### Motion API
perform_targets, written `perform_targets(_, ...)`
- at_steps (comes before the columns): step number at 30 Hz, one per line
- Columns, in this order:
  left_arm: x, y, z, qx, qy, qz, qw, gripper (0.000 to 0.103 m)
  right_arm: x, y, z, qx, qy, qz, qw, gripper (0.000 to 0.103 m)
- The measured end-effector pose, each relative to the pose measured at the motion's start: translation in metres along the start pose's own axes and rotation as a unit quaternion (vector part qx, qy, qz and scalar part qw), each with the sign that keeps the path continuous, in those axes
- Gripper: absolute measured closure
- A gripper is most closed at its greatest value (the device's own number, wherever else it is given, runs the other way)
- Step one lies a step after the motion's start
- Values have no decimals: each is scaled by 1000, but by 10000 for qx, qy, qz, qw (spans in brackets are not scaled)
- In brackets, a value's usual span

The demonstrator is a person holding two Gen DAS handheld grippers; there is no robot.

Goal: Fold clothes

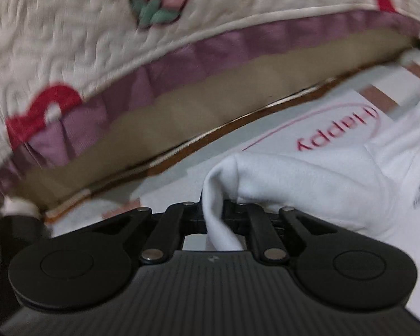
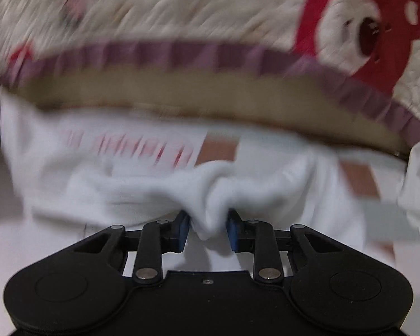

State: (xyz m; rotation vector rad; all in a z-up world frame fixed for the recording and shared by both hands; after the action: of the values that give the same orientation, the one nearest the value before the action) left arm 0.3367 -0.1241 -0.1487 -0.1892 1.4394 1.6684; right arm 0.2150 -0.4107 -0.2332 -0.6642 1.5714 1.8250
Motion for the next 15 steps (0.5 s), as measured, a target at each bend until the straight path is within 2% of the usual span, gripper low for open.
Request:
perform_targets(1, 1, -8, 6, -66, 262, 138, 9995, 68, -10, -1, -13, 45, -275, -140, 9995, 71)
perform_targets(3, 5, -22, 20, -230, 768, 358, 9961, 50, -29, -2, -40, 134, -823, -420, 9956, 70)
perform_targets(5, 14, -28, 28, -250, 939, 420, 9944, 50, -35, -1, -61, 195, -1182, -466, 9917, 70)
perform_targets(8, 21, -25, 29, -415, 619, 281, 9968, 48, -26, 24, -64, 112, -1363, -610, 9887, 67)
perform_targets(10, 22, -24, 29, -620, 373, 200, 9972, 40, -7, 53, -58, -56, -1405, -739, 9873, 57)
perform_targets(12, 20, -25, 31, -840, 202, 168, 9961, 37, 19, 81, -52, -89, -1466, -750, 9863, 57)
perform_targets(15, 7, -29, 43, -947, 553, 261, 9936, 36, 59, 122, -48, -49, -1547, -580, 9862, 57)
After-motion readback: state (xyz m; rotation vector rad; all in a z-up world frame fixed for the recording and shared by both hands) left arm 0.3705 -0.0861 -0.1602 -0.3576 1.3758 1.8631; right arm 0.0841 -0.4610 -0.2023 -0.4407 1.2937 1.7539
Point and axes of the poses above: each gripper's, at about its wrist camera, not at the fingertips, and y roughly against the way its jaws point, z to its left, x to its underside, the point moved 7 cm from there along -y, roughly the way its jaws point, and after that the axes turned 7 degrees about -x, right-handed, at the moved point
